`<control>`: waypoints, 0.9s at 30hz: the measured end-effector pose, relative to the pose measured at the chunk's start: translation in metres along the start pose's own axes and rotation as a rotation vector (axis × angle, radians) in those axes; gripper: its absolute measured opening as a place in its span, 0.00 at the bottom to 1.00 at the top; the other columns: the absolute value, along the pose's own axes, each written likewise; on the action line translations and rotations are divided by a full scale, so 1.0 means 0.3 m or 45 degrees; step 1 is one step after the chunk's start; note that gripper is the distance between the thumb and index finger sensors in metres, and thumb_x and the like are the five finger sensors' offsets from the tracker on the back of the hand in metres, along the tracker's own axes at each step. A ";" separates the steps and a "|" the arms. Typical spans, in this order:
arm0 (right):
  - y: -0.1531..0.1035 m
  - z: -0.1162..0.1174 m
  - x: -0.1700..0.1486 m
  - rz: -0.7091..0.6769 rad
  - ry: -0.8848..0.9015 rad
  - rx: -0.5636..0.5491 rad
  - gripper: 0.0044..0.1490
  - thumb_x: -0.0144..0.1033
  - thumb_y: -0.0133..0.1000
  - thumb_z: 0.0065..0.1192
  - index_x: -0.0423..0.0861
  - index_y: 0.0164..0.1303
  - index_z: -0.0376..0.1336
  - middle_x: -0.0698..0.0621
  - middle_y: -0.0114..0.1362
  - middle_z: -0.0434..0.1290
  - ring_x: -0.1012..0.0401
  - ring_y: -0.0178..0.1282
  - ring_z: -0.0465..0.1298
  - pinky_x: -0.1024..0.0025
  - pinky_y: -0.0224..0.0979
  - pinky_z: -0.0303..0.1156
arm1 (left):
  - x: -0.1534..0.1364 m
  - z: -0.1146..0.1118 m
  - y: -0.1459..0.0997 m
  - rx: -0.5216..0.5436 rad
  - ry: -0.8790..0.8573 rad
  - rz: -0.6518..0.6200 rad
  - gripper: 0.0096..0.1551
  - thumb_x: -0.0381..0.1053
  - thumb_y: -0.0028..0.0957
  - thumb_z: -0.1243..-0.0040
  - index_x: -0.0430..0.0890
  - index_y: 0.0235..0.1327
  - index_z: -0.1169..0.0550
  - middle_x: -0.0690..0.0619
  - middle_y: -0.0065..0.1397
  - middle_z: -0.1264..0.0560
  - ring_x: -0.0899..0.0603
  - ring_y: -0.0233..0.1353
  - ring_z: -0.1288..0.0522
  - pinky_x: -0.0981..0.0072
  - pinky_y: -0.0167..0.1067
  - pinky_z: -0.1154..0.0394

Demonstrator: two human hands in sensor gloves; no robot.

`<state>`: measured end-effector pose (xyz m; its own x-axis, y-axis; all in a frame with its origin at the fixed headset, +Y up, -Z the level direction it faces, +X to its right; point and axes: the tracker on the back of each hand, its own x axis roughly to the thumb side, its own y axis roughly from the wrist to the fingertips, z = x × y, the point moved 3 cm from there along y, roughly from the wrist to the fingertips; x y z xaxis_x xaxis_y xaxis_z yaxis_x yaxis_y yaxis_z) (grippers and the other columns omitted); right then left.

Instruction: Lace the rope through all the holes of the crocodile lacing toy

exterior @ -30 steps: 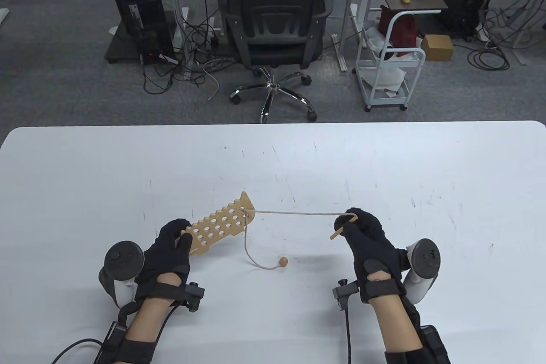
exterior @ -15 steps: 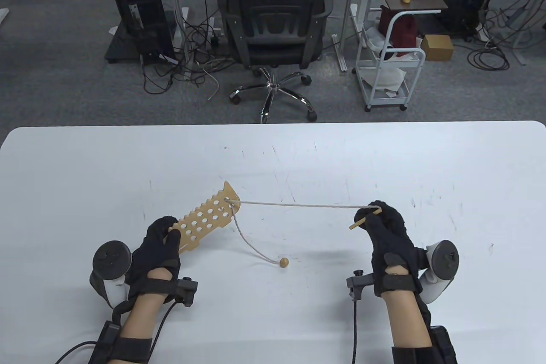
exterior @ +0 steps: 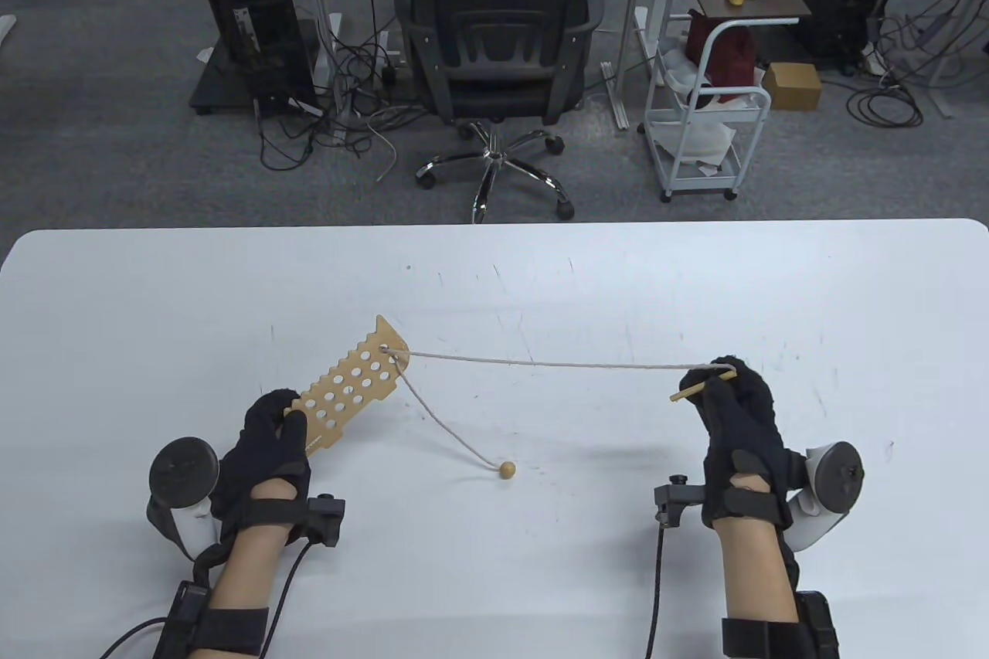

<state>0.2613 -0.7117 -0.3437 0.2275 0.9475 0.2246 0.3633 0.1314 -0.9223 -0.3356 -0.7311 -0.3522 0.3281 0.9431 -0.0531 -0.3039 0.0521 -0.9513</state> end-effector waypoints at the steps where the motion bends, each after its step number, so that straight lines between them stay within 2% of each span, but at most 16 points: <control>1: 0.002 -0.009 0.000 0.000 0.006 -0.013 0.25 0.42 0.56 0.67 0.56 0.65 0.64 0.47 0.66 0.75 0.46 0.66 0.73 0.38 0.74 0.55 | 0.000 0.002 0.000 0.003 0.000 0.001 0.30 0.52 0.45 0.39 0.53 0.64 0.27 0.52 0.58 0.20 0.43 0.54 0.17 0.43 0.68 0.30; 10: 0.014 -0.073 0.010 -0.005 0.071 -0.104 0.26 0.42 0.57 0.67 0.56 0.65 0.64 0.48 0.67 0.75 0.46 0.66 0.73 0.38 0.74 0.55 | -0.012 0.019 0.004 0.031 -0.018 0.035 0.30 0.52 0.45 0.40 0.53 0.63 0.27 0.52 0.58 0.21 0.43 0.54 0.17 0.43 0.68 0.30; 27: 0.013 -0.124 0.026 -0.024 0.144 -0.190 0.26 0.43 0.57 0.65 0.56 0.66 0.62 0.48 0.68 0.73 0.46 0.67 0.72 0.39 0.74 0.55 | -0.033 0.048 0.009 0.083 -0.031 0.088 0.30 0.52 0.45 0.40 0.52 0.63 0.27 0.52 0.58 0.21 0.43 0.53 0.17 0.43 0.68 0.30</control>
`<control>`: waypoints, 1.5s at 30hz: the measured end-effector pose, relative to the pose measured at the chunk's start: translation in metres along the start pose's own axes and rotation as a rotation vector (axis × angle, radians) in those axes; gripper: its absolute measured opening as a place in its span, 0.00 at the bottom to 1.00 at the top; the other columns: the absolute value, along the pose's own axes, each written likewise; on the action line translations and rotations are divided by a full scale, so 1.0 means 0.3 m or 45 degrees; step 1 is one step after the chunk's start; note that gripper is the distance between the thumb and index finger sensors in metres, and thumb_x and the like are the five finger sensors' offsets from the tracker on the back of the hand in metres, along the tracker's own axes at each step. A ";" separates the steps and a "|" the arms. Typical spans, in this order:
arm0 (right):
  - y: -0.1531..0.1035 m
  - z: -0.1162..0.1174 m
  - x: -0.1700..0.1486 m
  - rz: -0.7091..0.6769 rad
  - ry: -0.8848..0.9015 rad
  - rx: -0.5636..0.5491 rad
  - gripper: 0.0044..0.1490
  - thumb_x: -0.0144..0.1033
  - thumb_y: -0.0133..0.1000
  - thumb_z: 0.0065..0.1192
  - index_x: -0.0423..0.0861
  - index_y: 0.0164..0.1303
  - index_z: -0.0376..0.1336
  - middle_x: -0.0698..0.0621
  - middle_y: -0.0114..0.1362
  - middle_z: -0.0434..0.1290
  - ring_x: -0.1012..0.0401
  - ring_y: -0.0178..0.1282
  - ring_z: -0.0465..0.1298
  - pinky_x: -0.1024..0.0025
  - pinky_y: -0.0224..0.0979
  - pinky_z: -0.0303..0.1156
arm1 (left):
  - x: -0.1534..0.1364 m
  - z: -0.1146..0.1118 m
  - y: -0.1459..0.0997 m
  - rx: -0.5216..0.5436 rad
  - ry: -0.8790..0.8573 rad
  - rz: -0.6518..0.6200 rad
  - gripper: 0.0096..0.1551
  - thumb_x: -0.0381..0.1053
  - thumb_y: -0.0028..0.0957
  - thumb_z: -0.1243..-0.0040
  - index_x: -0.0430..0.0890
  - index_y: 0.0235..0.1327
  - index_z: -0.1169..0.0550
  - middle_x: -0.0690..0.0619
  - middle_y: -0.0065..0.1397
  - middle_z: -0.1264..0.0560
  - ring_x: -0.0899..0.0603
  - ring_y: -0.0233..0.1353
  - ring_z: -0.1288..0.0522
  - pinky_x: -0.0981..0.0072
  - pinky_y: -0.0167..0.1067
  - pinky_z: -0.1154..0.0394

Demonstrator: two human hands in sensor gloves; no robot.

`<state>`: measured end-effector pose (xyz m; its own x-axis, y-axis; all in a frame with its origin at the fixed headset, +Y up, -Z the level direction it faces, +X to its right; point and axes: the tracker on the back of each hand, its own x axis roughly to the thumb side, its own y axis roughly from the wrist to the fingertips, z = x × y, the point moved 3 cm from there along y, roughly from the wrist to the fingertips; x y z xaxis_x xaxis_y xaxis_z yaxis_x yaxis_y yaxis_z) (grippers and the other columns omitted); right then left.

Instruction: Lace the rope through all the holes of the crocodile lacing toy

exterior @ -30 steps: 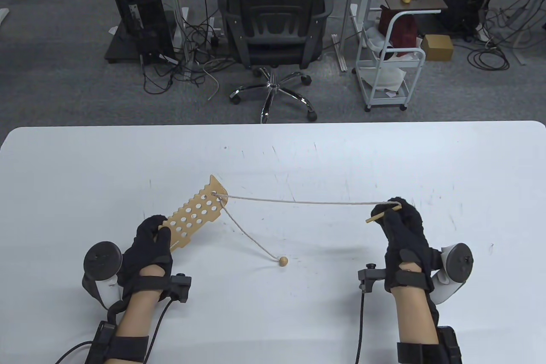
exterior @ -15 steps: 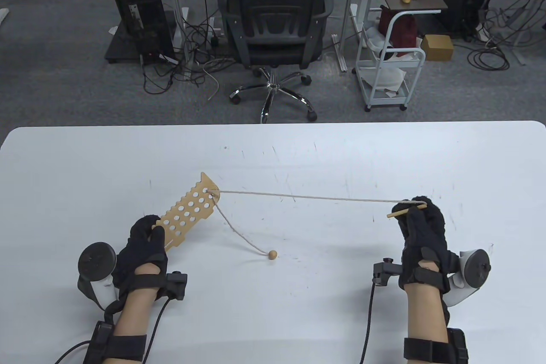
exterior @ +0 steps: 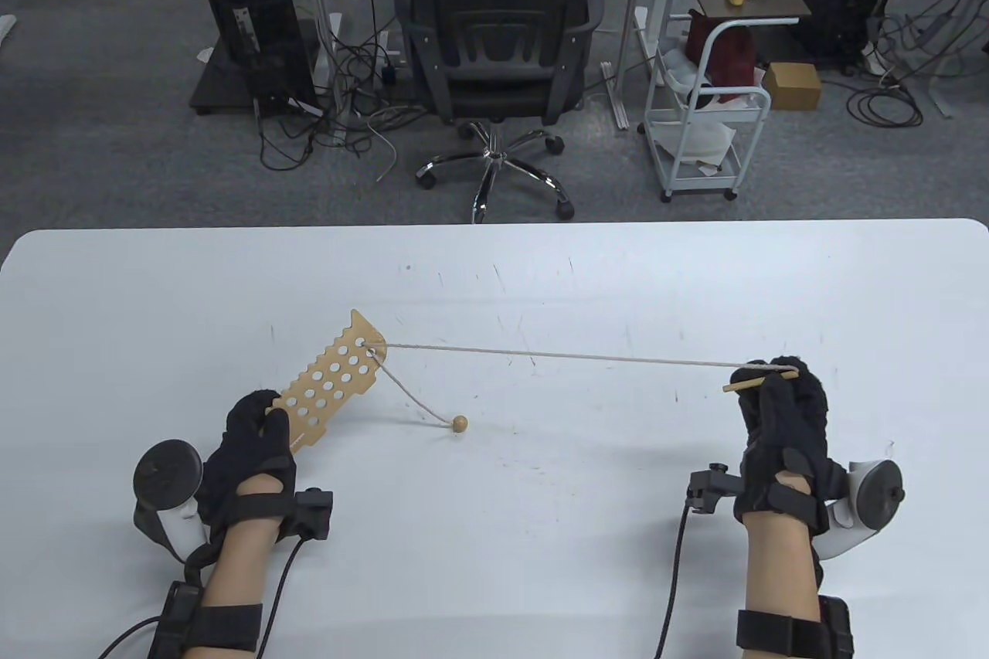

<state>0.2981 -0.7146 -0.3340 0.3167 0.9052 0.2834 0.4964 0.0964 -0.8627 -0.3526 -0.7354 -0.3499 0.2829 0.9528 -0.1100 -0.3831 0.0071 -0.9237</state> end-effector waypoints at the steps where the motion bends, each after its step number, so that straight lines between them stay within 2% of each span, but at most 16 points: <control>1: 0.000 0.000 0.001 0.001 0.002 -0.002 0.26 0.43 0.57 0.65 0.56 0.66 0.62 0.48 0.68 0.74 0.46 0.67 0.72 0.39 0.74 0.55 | -0.001 0.001 0.000 0.002 0.000 0.003 0.30 0.52 0.45 0.40 0.52 0.63 0.27 0.52 0.58 0.21 0.43 0.53 0.17 0.43 0.68 0.30; 10: -0.005 0.014 0.004 -0.003 -0.004 0.017 0.26 0.43 0.57 0.66 0.55 0.65 0.63 0.48 0.66 0.74 0.47 0.65 0.73 0.39 0.74 0.55 | -0.004 0.006 0.000 0.009 -0.007 0.023 0.30 0.52 0.45 0.40 0.52 0.63 0.27 0.52 0.58 0.21 0.43 0.53 0.17 0.43 0.68 0.30; 20: -0.027 0.083 0.011 -0.067 -0.206 0.112 0.31 0.38 0.55 0.69 0.58 0.69 0.61 0.50 0.59 0.79 0.49 0.61 0.77 0.39 0.73 0.57 | 0.017 -0.019 -0.006 -0.043 0.041 -0.029 0.30 0.52 0.45 0.40 0.52 0.63 0.27 0.52 0.58 0.20 0.43 0.53 0.17 0.43 0.68 0.30; 26: -0.052 0.141 0.007 -0.133 -0.333 0.182 0.24 0.41 0.54 0.70 0.57 0.61 0.69 0.50 0.57 0.84 0.47 0.58 0.81 0.42 0.70 0.63 | 0.037 -0.051 -0.018 -0.113 0.069 -0.063 0.30 0.52 0.45 0.40 0.52 0.63 0.27 0.52 0.58 0.20 0.43 0.53 0.17 0.43 0.68 0.30; 30: -0.067 0.172 -0.002 -0.117 -0.335 0.236 0.21 0.41 0.53 0.72 0.55 0.57 0.73 0.49 0.60 0.82 0.47 0.60 0.79 0.41 0.71 0.61 | 0.051 -0.070 -0.029 -0.143 0.101 -0.094 0.30 0.52 0.45 0.40 0.52 0.63 0.27 0.51 0.58 0.20 0.43 0.53 0.17 0.42 0.68 0.30; 32: -0.074 0.186 -0.007 -0.117 -0.359 0.260 0.21 0.41 0.53 0.72 0.55 0.57 0.73 0.48 0.61 0.79 0.47 0.61 0.77 0.40 0.71 0.59 | 0.057 -0.082 -0.035 -0.165 0.101 -0.103 0.30 0.52 0.45 0.40 0.52 0.63 0.27 0.52 0.58 0.20 0.43 0.53 0.17 0.42 0.68 0.30; 37: -0.095 0.226 -0.013 -0.141 -0.387 0.318 0.22 0.41 0.53 0.72 0.54 0.57 0.73 0.50 0.56 0.80 0.49 0.55 0.79 0.42 0.69 0.62 | 0.067 -0.113 -0.052 -0.225 0.101 -0.118 0.30 0.52 0.45 0.40 0.52 0.63 0.27 0.51 0.58 0.20 0.43 0.53 0.17 0.42 0.68 0.30; 45: -0.143 0.296 -0.010 -0.223 -0.444 0.403 0.23 0.38 0.52 0.72 0.52 0.58 0.71 0.49 0.58 0.82 0.48 0.58 0.80 0.41 0.69 0.62 | 0.070 -0.162 -0.071 -0.325 0.105 -0.117 0.30 0.52 0.45 0.40 0.52 0.63 0.27 0.51 0.57 0.20 0.43 0.53 0.17 0.42 0.68 0.30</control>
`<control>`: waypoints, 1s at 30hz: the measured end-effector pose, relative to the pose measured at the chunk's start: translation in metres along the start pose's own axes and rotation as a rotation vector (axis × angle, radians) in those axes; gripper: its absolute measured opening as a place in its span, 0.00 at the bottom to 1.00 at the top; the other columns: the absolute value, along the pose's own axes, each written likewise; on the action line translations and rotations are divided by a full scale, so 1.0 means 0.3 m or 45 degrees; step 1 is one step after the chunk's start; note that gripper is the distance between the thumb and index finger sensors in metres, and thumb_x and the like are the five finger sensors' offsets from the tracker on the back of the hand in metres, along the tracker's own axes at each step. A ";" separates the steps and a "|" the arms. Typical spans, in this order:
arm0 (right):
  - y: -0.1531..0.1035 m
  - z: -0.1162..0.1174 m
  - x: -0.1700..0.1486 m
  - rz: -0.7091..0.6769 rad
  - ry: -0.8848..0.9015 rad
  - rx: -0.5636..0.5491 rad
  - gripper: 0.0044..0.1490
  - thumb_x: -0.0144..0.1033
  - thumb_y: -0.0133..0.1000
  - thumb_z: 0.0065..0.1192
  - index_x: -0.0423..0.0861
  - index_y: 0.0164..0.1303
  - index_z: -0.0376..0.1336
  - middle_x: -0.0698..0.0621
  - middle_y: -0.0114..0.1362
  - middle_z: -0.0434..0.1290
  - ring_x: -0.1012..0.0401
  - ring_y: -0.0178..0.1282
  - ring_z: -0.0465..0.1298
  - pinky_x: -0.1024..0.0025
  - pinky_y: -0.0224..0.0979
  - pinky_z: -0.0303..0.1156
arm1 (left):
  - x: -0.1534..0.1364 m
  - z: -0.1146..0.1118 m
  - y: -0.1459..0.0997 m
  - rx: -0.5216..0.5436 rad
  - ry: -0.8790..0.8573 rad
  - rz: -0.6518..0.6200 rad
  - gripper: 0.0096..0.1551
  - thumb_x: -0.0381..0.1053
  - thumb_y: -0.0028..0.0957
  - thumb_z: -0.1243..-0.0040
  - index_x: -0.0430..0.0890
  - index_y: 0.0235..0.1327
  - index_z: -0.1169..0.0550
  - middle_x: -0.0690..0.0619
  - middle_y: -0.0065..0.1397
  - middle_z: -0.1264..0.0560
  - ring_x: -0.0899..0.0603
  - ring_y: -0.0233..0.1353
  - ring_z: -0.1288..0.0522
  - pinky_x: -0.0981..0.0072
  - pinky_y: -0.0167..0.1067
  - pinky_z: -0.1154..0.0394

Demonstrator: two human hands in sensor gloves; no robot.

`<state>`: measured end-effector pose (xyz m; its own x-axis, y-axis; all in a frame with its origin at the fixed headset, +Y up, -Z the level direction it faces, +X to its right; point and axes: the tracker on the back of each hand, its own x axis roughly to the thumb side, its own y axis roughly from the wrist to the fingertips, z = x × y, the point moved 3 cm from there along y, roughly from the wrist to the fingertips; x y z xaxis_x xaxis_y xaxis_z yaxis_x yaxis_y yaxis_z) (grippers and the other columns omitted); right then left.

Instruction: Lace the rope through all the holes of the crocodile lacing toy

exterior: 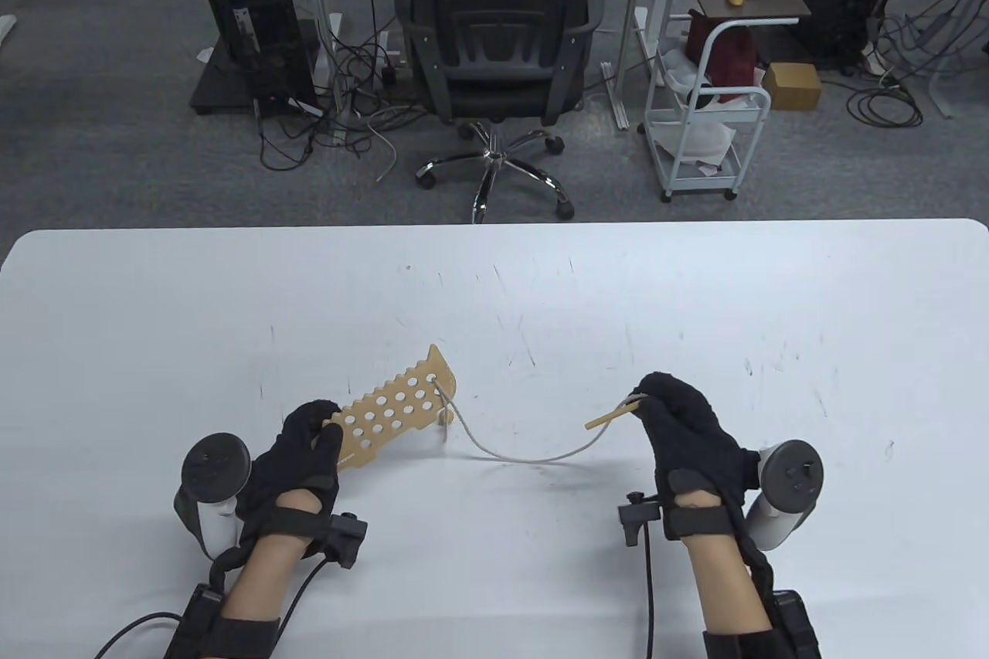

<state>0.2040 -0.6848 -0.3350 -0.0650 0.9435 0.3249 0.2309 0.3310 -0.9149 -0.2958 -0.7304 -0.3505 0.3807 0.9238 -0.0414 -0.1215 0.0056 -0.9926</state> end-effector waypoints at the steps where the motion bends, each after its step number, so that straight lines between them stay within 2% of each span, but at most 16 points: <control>1: -0.003 0.009 0.006 -0.016 -0.013 0.011 0.23 0.37 0.51 0.73 0.52 0.58 0.71 0.49 0.58 0.83 0.49 0.58 0.80 0.42 0.69 0.62 | 0.002 -0.005 -0.001 -0.011 0.005 -0.002 0.30 0.52 0.45 0.40 0.52 0.63 0.27 0.52 0.58 0.20 0.43 0.53 0.17 0.43 0.68 0.30; 12: -0.044 0.111 0.063 -0.156 -0.135 0.143 0.23 0.34 0.50 0.73 0.51 0.56 0.72 0.49 0.57 0.83 0.48 0.58 0.79 0.40 0.70 0.61 | 0.031 -0.084 -0.017 -0.157 0.053 -0.042 0.30 0.52 0.45 0.40 0.52 0.63 0.27 0.51 0.57 0.20 0.43 0.53 0.17 0.43 0.68 0.30; 30: -0.111 0.209 0.138 -0.422 -0.374 0.227 0.23 0.34 0.49 0.74 0.53 0.56 0.72 0.49 0.56 0.82 0.49 0.57 0.78 0.38 0.72 0.58 | 0.060 -0.207 -0.056 -0.411 0.135 -0.077 0.30 0.52 0.45 0.40 0.51 0.64 0.28 0.51 0.57 0.20 0.43 0.53 0.17 0.43 0.68 0.30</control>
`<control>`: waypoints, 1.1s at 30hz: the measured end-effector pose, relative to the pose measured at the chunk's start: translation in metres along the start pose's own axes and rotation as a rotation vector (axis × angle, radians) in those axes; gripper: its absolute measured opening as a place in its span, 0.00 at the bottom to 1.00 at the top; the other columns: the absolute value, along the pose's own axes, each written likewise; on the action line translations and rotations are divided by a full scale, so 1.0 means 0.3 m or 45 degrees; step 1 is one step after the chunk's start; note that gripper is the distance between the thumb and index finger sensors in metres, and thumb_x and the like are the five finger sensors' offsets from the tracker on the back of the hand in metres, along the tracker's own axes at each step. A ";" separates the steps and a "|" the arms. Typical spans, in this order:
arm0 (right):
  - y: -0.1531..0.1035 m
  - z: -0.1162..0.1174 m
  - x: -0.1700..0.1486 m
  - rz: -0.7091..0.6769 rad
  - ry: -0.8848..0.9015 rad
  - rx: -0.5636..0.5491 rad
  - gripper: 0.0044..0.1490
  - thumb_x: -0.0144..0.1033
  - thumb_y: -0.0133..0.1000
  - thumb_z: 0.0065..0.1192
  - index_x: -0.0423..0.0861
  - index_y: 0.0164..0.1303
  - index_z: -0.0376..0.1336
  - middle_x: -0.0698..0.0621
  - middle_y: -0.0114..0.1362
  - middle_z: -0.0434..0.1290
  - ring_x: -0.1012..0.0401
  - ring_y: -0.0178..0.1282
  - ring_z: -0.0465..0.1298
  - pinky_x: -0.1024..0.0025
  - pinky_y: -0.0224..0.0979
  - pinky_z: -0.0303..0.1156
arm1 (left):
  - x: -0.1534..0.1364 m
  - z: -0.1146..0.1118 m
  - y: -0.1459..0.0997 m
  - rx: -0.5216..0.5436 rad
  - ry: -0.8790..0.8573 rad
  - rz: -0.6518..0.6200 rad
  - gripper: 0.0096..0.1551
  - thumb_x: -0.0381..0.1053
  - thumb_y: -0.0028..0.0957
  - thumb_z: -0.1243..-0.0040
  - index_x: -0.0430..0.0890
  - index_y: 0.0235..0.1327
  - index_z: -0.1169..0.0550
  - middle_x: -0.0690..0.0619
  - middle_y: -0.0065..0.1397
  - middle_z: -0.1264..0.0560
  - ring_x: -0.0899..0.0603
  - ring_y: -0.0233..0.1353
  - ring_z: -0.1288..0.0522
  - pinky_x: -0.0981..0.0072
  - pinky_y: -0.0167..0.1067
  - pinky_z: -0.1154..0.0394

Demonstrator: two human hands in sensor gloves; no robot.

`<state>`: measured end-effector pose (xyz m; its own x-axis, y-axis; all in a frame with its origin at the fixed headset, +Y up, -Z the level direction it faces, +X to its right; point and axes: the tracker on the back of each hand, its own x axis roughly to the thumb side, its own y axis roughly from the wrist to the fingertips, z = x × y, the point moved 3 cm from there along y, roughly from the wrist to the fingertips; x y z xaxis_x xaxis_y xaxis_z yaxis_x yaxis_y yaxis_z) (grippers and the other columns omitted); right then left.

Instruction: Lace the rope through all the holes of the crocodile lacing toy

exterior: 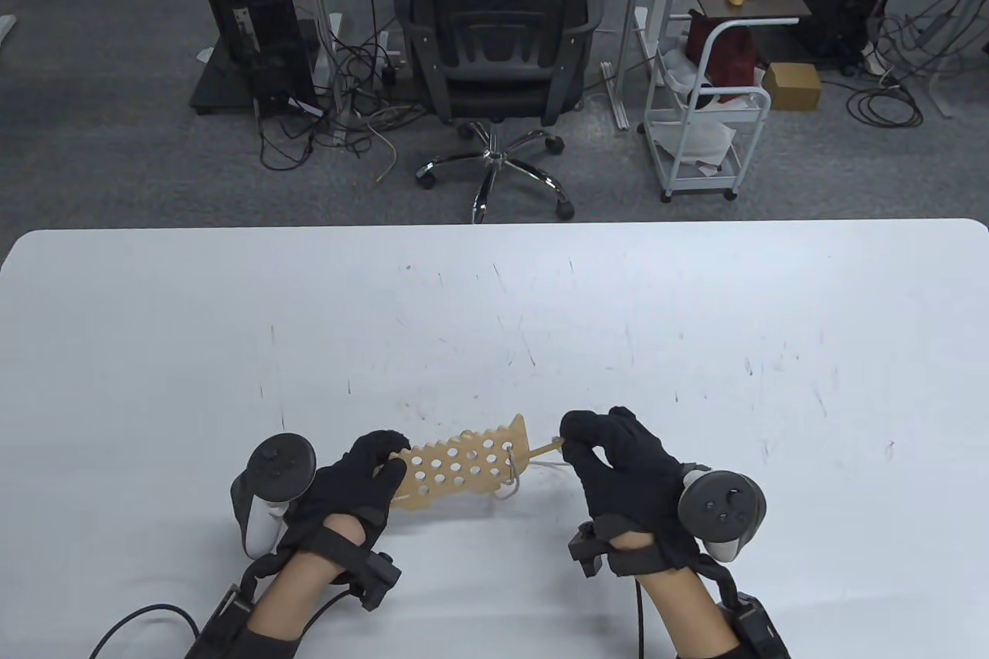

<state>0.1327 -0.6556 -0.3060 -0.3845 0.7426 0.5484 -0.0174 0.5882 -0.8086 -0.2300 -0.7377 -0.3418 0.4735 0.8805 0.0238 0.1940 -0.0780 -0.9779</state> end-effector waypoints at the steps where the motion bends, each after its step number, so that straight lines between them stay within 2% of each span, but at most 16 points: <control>1: -0.001 0.004 0.003 -0.009 -0.012 0.003 0.23 0.33 0.49 0.74 0.53 0.55 0.72 0.49 0.57 0.82 0.49 0.57 0.78 0.38 0.72 0.58 | 0.002 -0.005 0.000 -0.008 0.002 -0.002 0.30 0.52 0.45 0.40 0.51 0.64 0.27 0.51 0.57 0.20 0.43 0.52 0.16 0.43 0.68 0.30; 15: -0.023 0.058 0.042 -0.157 -0.229 0.066 0.23 0.32 0.48 0.75 0.53 0.54 0.73 0.49 0.57 0.81 0.49 0.59 0.77 0.38 0.72 0.57 | 0.016 -0.056 -0.007 -0.122 -0.068 -0.019 0.30 0.52 0.45 0.41 0.51 0.64 0.28 0.51 0.57 0.21 0.43 0.52 0.16 0.43 0.68 0.30; 24: -0.033 0.087 0.054 -0.207 -0.252 0.109 0.22 0.35 0.49 0.76 0.53 0.54 0.74 0.46 0.65 0.76 0.45 0.66 0.71 0.35 0.73 0.52 | 0.014 -0.033 -0.011 -0.063 -0.078 -0.029 0.30 0.53 0.45 0.41 0.51 0.64 0.28 0.52 0.57 0.21 0.44 0.52 0.16 0.43 0.68 0.30; 33: -0.036 0.109 0.043 -0.181 -0.279 0.150 0.22 0.38 0.49 0.76 0.53 0.54 0.74 0.45 0.68 0.73 0.43 0.69 0.68 0.34 0.74 0.49 | 0.022 -0.035 -0.010 -0.060 -0.076 -0.074 0.30 0.53 0.46 0.41 0.51 0.64 0.28 0.52 0.58 0.21 0.44 0.53 0.16 0.43 0.69 0.30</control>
<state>0.0978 -0.6628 -0.2971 -0.5605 0.5611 0.6091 -0.1873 0.6305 -0.7532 -0.2183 -0.7365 -0.3364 0.4081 0.9105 0.0666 0.2610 -0.0464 -0.9642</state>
